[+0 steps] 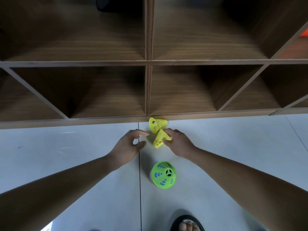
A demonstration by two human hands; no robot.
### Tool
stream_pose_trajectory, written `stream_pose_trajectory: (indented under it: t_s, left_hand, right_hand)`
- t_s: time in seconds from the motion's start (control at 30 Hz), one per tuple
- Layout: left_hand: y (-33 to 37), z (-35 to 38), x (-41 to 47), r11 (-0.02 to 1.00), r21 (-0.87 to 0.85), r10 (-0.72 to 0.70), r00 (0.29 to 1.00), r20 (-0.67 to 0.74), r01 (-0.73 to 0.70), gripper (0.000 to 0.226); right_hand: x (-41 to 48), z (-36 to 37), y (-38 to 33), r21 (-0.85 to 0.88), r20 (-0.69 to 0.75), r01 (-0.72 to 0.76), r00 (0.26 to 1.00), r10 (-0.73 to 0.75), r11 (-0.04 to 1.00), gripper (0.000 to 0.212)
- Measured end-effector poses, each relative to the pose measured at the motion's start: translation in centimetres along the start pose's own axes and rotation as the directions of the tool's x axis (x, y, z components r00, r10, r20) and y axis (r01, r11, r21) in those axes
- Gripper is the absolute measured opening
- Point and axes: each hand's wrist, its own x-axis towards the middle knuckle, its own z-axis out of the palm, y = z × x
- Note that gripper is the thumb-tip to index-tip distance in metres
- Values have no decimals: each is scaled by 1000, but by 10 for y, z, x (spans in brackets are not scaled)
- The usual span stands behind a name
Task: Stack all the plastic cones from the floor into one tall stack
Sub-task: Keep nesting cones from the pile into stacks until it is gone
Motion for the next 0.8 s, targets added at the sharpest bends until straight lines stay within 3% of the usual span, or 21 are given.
stream_pose_trajectory:
  t_s: [0.23,0.47,0.67,0.8]
  left_hand:
    - [31,14,44,990,135,13,989,145,-33,41]
    - [28,18,65,965,258,-29,959,281,-46,56]
    - [24,7,41,991,118,-64,995,70,56,31]
    - [27,-16,8,1000,22,-6,997,-83,8,18]
  right_hand:
    - [-9,3,-1,33,-80,8,997,-5,999,17]
    - [-27,-3,6,166,-189,-57,978,88,984,12]
    - [-63,-18,6,362,-277,-16,953,124,932,10]
    - [-101,-37,-14,574,-305,22,933,189,818,10]
